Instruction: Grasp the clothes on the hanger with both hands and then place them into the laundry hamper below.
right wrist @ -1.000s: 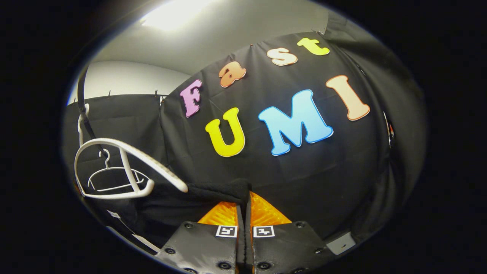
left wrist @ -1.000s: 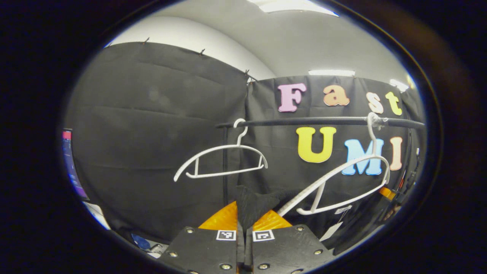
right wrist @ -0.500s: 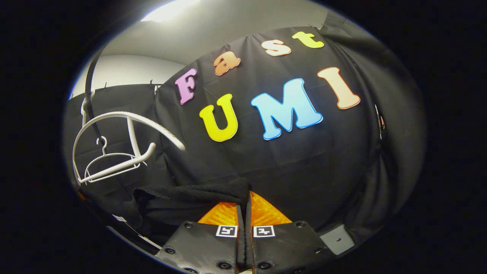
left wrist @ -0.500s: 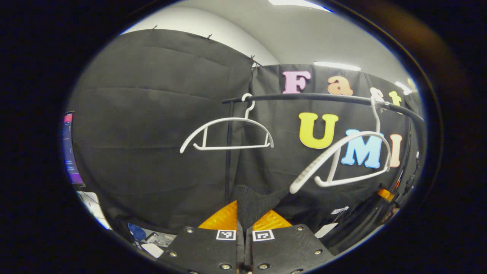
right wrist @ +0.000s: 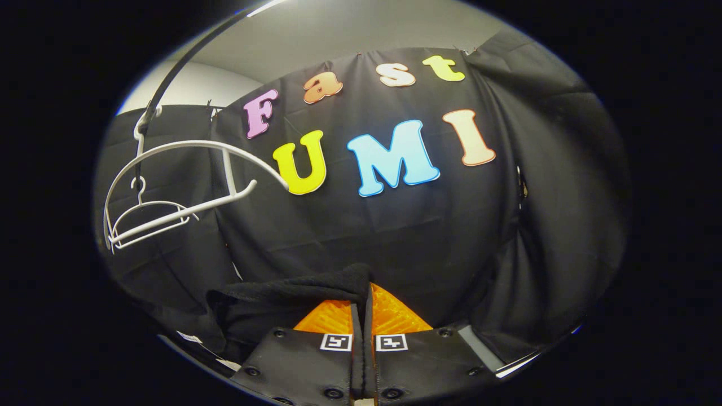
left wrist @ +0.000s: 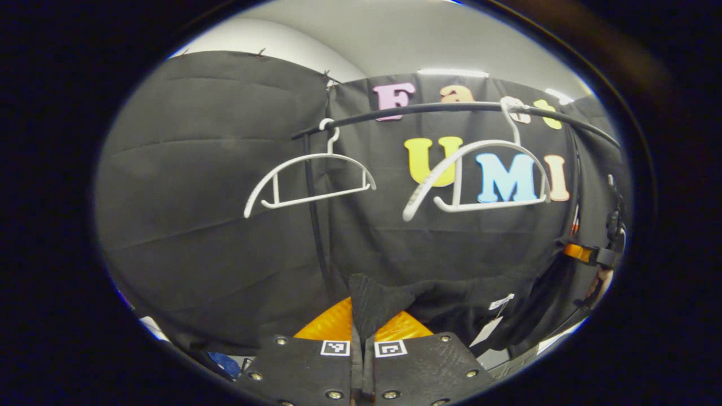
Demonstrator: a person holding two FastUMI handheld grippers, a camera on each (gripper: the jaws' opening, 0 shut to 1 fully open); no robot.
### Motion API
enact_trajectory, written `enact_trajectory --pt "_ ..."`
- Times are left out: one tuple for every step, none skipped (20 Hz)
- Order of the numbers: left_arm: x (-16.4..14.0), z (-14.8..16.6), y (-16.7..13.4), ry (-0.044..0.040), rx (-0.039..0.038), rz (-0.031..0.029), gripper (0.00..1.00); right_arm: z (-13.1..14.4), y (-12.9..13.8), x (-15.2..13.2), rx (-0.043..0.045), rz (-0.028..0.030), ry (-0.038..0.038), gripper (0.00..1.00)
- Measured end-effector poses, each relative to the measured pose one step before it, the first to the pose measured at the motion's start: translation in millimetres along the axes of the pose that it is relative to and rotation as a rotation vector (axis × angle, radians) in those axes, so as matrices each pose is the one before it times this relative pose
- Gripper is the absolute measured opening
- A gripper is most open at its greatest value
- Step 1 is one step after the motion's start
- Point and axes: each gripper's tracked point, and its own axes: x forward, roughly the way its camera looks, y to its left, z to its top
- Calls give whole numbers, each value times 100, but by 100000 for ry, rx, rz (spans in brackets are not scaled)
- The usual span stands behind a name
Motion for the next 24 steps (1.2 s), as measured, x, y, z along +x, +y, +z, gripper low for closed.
enact_trajectory --pt "-27 -534 -339 721 1315 -3320 3 -437 -77 -1018 350 -1828 878 1" --pt "-143 -509 -304 398 1268 -3429 2 -529 42 -998 535 -1688 667 0" --pt "182 -522 -362 493 577 -3117 2 -482 -19 -884 -135 -1708 539 1" --pt "167 -594 -405 832 251 -3100 2 -585 -20 -754 -844 -1748 519 1" --pt "150 -628 -610 847 53 -2973 1 -479 -8 -711 -1192 -1806 421 1" --pt "470 -513 -484 657 514 -2810 2 -527 -251 -559 -1504 -1862 496 1" --pt "329 -663 -471 844 677 -2426 2 -502 -243 -508 -1576 -1783 614 1" --pt "281 -537 -582 934 322 -2717 2 -499 -376 -498 -924 -1859 757 0" --pt "333 -554 -482 966 273 -2668 2 -487 -376 -662 -116 -1682 829 1" --pt "374 -443 -279 663 681 -2599 2 -656 -368 -788 35 -1831 653 0" --pt "495 -464 -198 700 897 -2638 2 -518 -517 -763 83 -2202 714 1" --pt "260 -778 -330 873 723 -2587 2 -726 -447 -865 280 -2127 1076 1" --pt "-107 -892 -485 1236 61 -2812 2 -738 -428 -724 49 -2513 1102 1" --pt "95 -801 -418 1273 -417 -3022 2 -859 -451 -656 -282 -2294 897 1" --pt "392 -689 -134 774 -301 -2915 1 -888 -370 -589 -122 -2097 1100 0" --pt "513 -749 -190 882 34 -2579 1 -977 -380 -415 216 -1887 1575 0" --pt "602 -839 -233 1214 277 -2375 0 -996 -291 -424 520 -1398 2324 1" --pt "533 -1023 -373 1764 279 -1821 1 -981 -245 -359 833 -1118 2312 1" --pt "430 -916 -339 1720 77 -1526 1 -800 -139 -388 756 -969 2034 1" --pt "406 -1212 -283 2165 6 -1754 1 -1059 -177 -409 606 -861 2048 1" --pt "297 -854 -359 1247 121 -1530 2 -1031 -24 -348 341 -280 1885 1" --pt "394 -702 -250 1312 402 -1212 1 -1046 -54 -133 -123 -404 2123 2" --pt "363 -756 -52 1466 314 -578 1 -1069 63 -14 -412 110 2456 1" --pt "19 -468 -99 760 -360 -431 1 -1137 110 137 -264 217 2771 2"
